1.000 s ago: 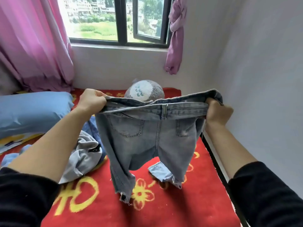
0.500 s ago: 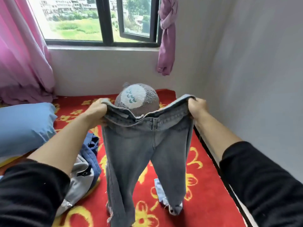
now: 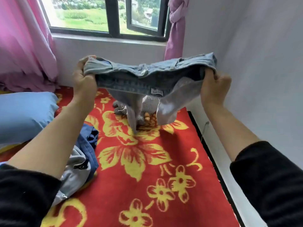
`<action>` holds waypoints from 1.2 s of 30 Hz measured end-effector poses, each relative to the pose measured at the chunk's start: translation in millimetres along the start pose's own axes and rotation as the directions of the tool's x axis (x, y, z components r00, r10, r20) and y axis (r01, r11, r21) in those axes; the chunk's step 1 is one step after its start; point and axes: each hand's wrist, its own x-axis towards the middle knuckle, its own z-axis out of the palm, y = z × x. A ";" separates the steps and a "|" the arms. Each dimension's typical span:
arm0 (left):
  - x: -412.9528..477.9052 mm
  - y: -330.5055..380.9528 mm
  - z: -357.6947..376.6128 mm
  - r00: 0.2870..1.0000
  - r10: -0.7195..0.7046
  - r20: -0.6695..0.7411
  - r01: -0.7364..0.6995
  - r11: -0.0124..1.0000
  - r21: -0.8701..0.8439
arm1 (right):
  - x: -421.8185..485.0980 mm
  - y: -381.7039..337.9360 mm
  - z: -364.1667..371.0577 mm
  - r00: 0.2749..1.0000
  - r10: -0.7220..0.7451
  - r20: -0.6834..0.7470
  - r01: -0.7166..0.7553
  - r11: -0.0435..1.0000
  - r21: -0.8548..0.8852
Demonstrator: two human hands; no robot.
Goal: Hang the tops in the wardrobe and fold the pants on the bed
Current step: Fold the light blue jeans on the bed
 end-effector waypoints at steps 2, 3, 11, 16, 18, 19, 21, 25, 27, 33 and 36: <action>-27.4 -34.3 -14.0 0.993 -0.121 -0.015 0.121 0.980 0.160 | -31.1 36.1 -7.0 0.981 0.193 0.005 -0.192 0.980 -0.045; -42.9 -52.9 -21.4 0.981 -0.195 -0.004 0.190 0.949 0.253 | -48.7 55.4 -12.3 0.960 0.280 0.018 -0.278 0.956 -0.089; -202.9 -181.5 -81.2 0.821 -0.562 -0.103 0.468 0.557 0.686 | -186.3 191.7 -93.9 0.696 0.618 0.365 -0.245 0.682 -0.689; -317.0 -227.5 -129.4 0.719 -0.683 -0.125 0.361 0.214 0.908 | -258.7 242.3 -151.2 0.421 0.796 0.435 0.073 0.448 -0.891; -353.0 -236.2 -144.6 0.688 -0.723 -0.063 0.254 0.159 0.954 | -279.7 256.8 -165.4 0.322 0.807 0.495 0.285 0.416 -0.863; -368.5 -239.4 -151.1 0.663 -0.748 -0.027 0.203 0.146 0.968 | -289.5 263.2 -171.3 0.286 0.803 0.523 0.380 0.406 -0.831; -396.5 -245.0 -160.8 0.613 -0.790 0.025 0.119 0.124 0.985 | -311.3 277.4 -182.8 0.230 0.774 0.589 0.538 0.403 -0.740; -445.4 -255.8 -166.3 0.532 -0.836 0.131 -0.042 0.128 0.991 | -364.0 302.2 -199.6 0.041 0.685 0.728 0.797 0.417 -0.436; -458.9 -261.4 -164.8 0.512 -0.839 0.187 -0.112 0.150 0.982 | -386.0 311.3 -202.5 -0.046 0.711 0.702 0.814 0.434 -0.387; -478.4 -266.0 -177.5 0.573 -0.789 0.224 -0.175 0.149 0.973 | -393.2 330.2 -224.2 0.100 0.755 0.648 0.565 0.494 -0.661; -506.2 -264.9 -188.3 0.563 -0.790 0.243 -0.211 0.146 0.966 | -409.1 338.0 -271.6 0.120 0.801 0.587 0.557 0.435 -0.708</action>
